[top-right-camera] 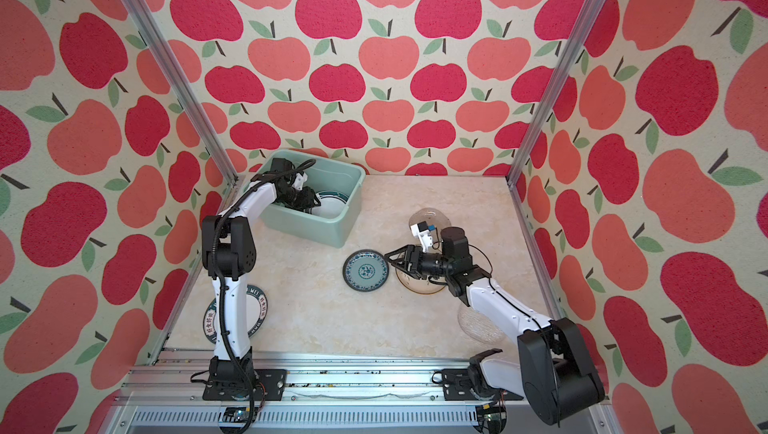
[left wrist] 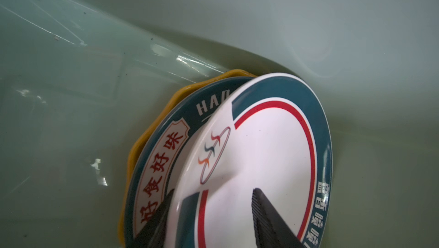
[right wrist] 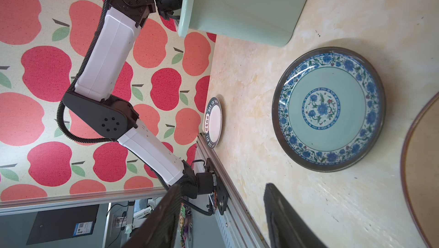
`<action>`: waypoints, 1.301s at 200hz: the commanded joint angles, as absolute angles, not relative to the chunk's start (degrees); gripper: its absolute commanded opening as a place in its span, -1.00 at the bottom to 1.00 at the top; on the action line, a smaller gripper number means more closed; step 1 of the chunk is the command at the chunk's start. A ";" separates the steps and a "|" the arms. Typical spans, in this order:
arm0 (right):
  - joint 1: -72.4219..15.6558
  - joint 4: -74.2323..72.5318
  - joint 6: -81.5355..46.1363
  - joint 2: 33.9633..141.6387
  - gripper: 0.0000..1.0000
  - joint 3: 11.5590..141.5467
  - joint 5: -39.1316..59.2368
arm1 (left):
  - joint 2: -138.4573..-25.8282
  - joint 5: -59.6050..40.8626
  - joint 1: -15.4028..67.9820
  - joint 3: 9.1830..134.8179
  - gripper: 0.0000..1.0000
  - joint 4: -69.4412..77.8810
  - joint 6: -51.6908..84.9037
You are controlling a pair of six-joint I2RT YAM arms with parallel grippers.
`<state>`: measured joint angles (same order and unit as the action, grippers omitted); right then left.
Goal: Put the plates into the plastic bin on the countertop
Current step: 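Lower the plate onto the lettered plate in the bin with the left gripper, then lift the left gripper out of the bin while the right reaches toward the lettered plate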
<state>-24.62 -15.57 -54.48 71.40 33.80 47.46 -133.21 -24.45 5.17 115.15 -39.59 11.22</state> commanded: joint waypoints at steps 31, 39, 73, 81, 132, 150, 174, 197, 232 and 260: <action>-24.13 -15.29 -54.40 72.16 0.18 34.66 47.72 | -132.31 -21.47 5.44 112.05 0.28 -35.79 12.21; -24.16 -15.29 -54.40 72.16 0.17 34.66 47.72 | -131.98 -21.30 5.45 111.51 0.30 -35.14 12.51; -24.08 -14.80 -54.28 72.24 0.18 34.80 47.08 | -130.72 -21.29 5.35 110.33 0.35 -33.09 13.12; -24.02 -14.07 -53.99 72.08 0.18 34.96 46.66 | -130.14 -21.02 5.32 109.90 0.38 -32.55 13.10; -24.04 -12.37 -53.17 71.11 0.23 35.11 45.46 | -125.61 -21.09 4.32 105.07 0.47 -24.75 14.26; -24.07 -12.22 -53.11 71.00 0.24 35.13 45.35 | -124.10 -21.16 4.03 103.64 0.51 -21.55 15.11; -24.08 -11.58 -52.92 70.74 0.25 35.20 45.01 | -121.77 -20.63 4.04 102.31 0.56 -18.20 14.87; -24.08 -10.23 -52.26 69.91 0.27 35.42 44.17 | -119.33 -19.82 3.64 102.17 0.57 -16.07 14.60; -24.08 -6.39 -49.34 65.76 0.31 36.52 42.35 | -113.02 -17.49 3.35 102.22 0.59 -13.28 12.72; -24.08 -2.50 -43.71 60.04 0.35 38.09 39.20 | -104.90 -15.87 3.01 100.28 0.63 -12.89 12.17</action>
<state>-24.58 -6.46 -50.11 64.86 34.92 42.33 -112.64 -18.33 3.62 101.80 -15.70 13.67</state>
